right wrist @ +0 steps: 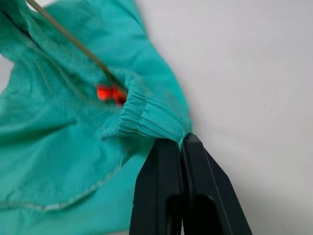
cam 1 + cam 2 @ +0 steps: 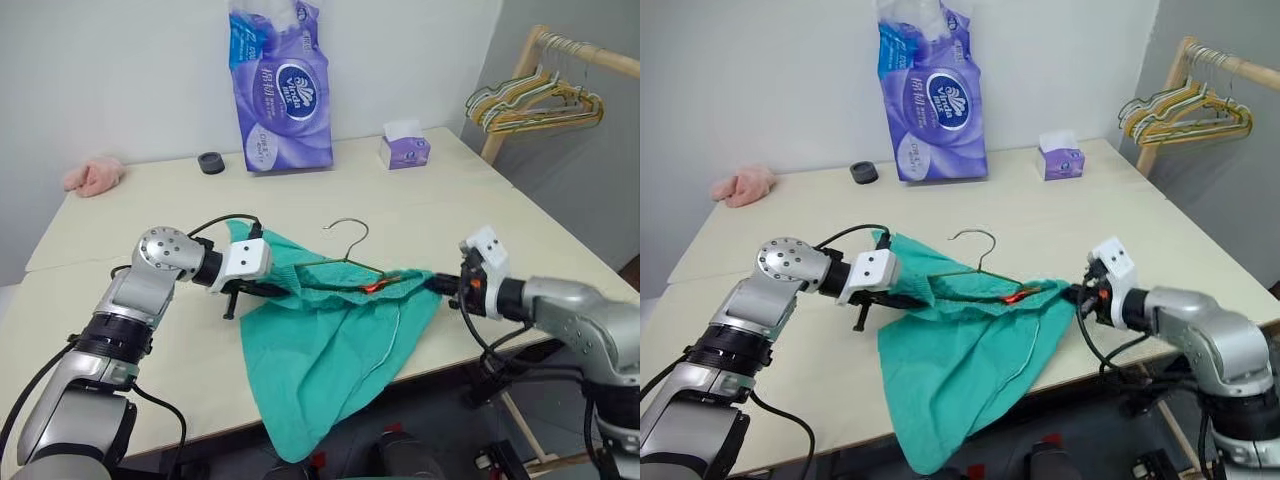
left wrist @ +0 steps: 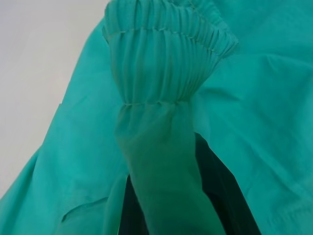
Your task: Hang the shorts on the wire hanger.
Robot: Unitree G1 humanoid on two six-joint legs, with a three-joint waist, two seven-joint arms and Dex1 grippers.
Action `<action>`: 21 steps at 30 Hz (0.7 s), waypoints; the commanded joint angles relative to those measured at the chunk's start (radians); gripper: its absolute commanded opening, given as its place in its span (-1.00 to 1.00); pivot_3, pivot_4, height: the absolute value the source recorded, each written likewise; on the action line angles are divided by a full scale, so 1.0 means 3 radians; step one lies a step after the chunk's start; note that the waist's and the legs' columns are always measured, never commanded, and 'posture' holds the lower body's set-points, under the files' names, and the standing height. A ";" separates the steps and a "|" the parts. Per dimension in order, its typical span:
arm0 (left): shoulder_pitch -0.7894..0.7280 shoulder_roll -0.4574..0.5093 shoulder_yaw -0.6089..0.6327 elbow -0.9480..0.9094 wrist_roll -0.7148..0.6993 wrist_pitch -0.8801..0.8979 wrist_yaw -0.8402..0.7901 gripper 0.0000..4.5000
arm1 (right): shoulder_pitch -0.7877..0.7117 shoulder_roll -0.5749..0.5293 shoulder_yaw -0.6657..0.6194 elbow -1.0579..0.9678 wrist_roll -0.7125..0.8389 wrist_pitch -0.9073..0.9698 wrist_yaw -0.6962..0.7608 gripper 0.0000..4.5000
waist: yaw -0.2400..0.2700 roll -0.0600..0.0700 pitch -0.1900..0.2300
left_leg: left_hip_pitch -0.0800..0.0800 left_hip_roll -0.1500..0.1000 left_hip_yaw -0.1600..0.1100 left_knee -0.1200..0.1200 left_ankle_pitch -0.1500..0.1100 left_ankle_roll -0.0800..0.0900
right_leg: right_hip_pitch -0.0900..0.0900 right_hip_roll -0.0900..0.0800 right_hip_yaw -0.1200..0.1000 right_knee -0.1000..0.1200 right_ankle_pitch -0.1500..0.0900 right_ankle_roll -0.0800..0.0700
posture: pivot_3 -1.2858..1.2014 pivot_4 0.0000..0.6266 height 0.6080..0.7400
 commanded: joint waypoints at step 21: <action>0.0132 -0.0261 0.0024 -0.0216 0.0088 0.0021 0.0516 -1.00 | -0.0268 -0.0442 0.0589 -0.0156 -0.0383 -0.0515 0.0503 -0.31 | -0.0007 0.0000 -0.0001 | -0.0002 -0.0001 0.0000 0.0000 0.0000 -0.0001 | 0.0000 -0.0001 0.0001 -0.0002 0.0000 0.0000 | -0.15 -0.97 1.00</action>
